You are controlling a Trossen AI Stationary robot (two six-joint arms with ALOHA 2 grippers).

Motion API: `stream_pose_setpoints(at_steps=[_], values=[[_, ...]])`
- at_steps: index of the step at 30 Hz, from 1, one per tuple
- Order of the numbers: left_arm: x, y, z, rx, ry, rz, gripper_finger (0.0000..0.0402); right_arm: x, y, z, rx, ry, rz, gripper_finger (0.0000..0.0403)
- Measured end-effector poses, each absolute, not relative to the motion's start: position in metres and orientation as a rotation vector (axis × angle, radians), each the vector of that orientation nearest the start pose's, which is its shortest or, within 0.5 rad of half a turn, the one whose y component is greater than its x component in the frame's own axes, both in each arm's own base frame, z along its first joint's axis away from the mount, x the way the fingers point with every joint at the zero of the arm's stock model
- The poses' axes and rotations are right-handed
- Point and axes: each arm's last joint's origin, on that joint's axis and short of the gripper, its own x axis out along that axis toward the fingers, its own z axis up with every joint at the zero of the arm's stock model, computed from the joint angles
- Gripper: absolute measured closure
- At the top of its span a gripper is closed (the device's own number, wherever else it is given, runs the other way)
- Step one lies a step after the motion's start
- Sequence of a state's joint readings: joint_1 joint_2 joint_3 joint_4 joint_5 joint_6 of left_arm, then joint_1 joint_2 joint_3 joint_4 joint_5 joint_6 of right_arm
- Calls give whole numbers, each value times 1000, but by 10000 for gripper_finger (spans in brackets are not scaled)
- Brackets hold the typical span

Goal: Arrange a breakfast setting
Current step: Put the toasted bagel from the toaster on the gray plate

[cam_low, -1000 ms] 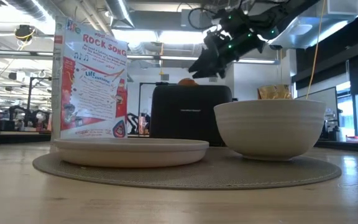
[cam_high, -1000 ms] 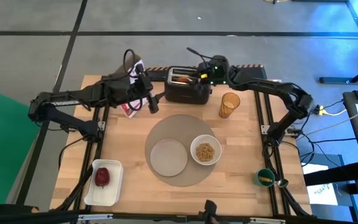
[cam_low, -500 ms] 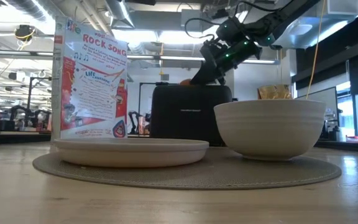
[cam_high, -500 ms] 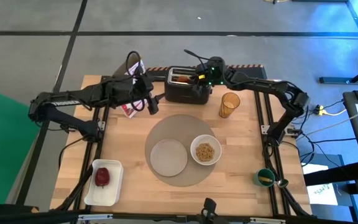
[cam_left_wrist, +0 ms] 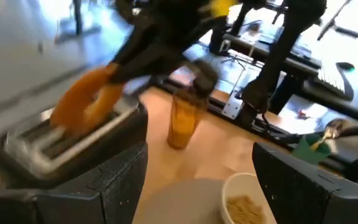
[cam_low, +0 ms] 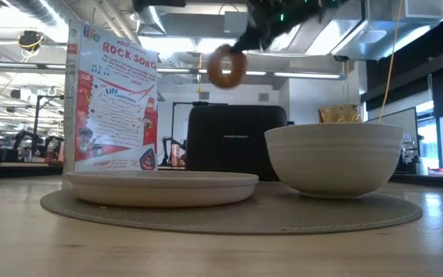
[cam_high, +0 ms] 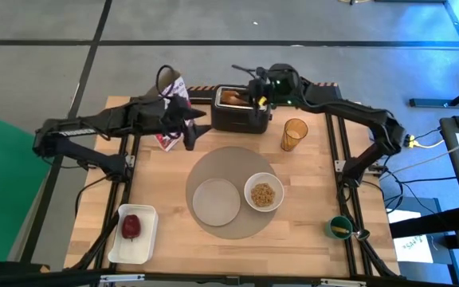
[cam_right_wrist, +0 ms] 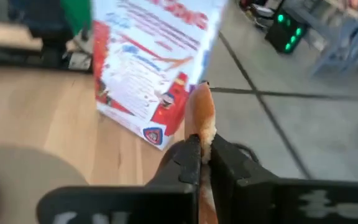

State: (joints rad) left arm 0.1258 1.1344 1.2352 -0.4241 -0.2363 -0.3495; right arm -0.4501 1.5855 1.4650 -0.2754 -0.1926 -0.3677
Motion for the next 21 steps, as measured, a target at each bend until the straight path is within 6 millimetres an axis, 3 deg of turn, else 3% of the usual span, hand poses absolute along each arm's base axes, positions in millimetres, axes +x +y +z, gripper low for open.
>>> stream_pose_setpoints(at_steps=[7, 14, 21], values=[[214, 30, 409, -587, 193, 325, 118, 338, -86, 398, -613, 526, -96, 396], [212, 26, 409, -811, 221, 220, 118, 347, -13, 405, -1071, 549, -59, 399], [213, 25, 408, -949, 231, 205, 118, 348, 46, 419, -1328, 416, -94, 400]])
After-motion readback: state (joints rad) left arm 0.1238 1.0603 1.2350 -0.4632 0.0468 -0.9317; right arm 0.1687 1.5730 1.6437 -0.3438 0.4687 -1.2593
